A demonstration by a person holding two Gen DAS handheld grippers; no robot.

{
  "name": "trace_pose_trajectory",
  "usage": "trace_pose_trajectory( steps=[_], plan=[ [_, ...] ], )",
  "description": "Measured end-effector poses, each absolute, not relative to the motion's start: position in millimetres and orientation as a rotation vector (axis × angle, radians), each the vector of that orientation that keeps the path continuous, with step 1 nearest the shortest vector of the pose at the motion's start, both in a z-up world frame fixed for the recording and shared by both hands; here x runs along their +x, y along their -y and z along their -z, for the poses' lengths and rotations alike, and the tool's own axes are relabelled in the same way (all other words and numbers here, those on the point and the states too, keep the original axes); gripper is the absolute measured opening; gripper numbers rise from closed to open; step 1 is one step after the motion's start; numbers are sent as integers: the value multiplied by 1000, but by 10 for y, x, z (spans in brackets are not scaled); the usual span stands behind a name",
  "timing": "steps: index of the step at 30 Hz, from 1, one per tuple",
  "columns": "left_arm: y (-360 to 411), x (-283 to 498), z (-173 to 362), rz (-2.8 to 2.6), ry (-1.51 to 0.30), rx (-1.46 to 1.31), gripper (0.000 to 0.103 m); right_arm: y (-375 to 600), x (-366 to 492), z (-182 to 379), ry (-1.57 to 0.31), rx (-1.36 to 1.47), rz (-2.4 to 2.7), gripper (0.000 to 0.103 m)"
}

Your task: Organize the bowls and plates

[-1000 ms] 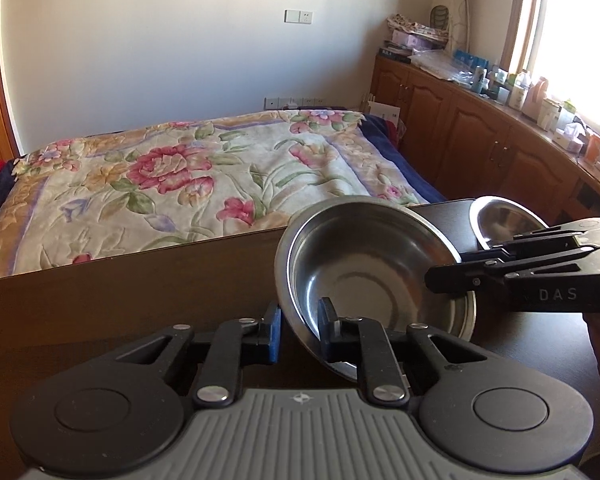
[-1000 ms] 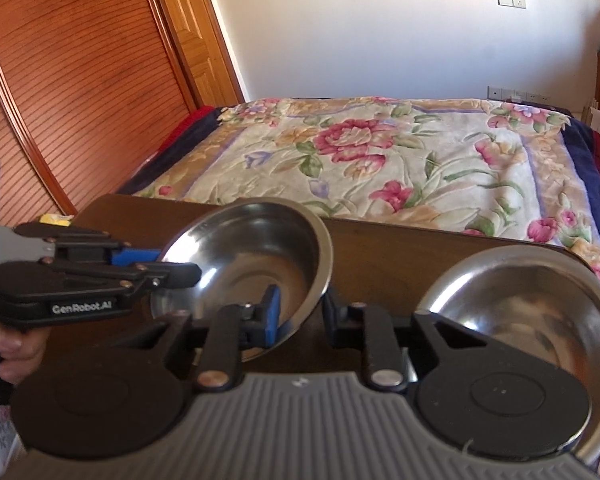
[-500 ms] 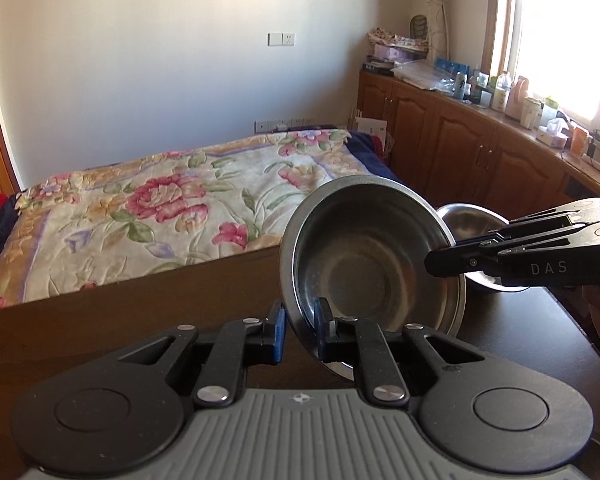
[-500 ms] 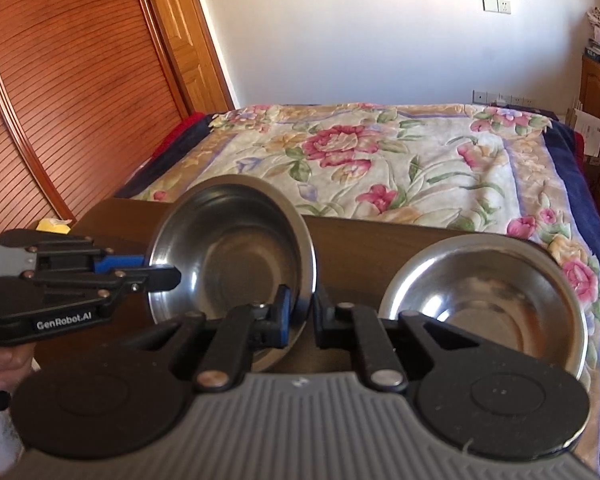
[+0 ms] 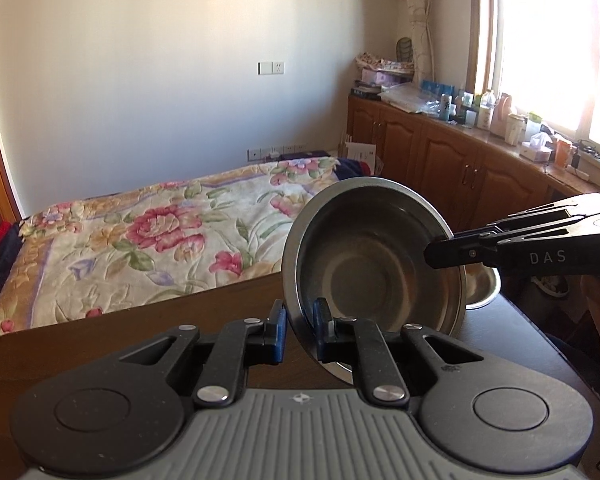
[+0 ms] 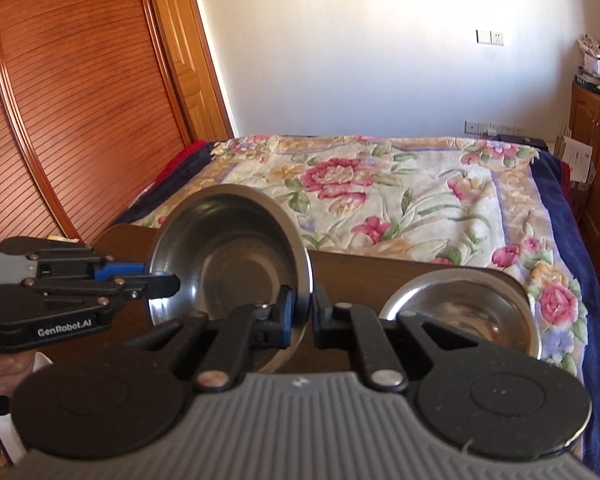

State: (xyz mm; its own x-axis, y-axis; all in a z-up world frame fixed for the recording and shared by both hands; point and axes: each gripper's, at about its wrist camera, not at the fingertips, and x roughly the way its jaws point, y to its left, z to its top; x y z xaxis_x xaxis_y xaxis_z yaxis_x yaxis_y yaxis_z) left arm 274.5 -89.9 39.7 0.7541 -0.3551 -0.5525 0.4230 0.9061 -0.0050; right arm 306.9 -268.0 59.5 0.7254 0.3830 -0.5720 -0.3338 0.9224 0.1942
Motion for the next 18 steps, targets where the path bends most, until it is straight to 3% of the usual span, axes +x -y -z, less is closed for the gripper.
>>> trace_pose_trajectory(
  steps=[18],
  plan=[
    [763, 2015, -554, 475, -518, 118, 13, 2667, 2461, -818, -586, 52, -380, 10]
  ],
)
